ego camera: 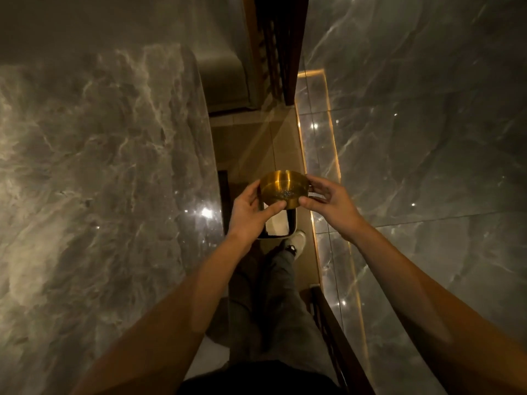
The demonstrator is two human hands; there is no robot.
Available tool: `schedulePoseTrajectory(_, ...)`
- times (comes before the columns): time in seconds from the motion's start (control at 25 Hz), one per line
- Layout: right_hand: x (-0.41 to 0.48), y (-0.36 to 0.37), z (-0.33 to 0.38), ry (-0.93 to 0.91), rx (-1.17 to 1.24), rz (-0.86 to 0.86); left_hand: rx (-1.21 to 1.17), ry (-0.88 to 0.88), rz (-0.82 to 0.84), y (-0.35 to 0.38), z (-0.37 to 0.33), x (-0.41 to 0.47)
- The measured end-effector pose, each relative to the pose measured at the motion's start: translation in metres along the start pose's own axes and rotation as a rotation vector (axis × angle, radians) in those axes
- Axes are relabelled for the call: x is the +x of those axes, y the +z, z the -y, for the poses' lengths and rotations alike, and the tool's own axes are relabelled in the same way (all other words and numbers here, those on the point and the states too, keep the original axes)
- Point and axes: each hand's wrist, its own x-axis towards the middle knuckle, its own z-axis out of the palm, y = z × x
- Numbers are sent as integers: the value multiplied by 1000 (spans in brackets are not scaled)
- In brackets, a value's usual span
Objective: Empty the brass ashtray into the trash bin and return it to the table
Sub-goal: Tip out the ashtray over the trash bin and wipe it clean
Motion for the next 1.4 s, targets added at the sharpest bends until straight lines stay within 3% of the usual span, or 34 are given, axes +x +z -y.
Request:
schedulePoseTrajectory(0.32,60,0,-79,131,62,33,36,-157,-10,21,61,55)
schedulePoseTrajectory(0.84,123,18,-202,259,175,63,-246,-540,-367,66,164,124)
schedulePoseTrajectory(1.0,140,29,-234,285,215,-39,-166,-533,-379,71,199,159)
schedulePoseTrajectory(1.4,183,53,-285,325,155,-93,-39,-545,-387,70,250,226)
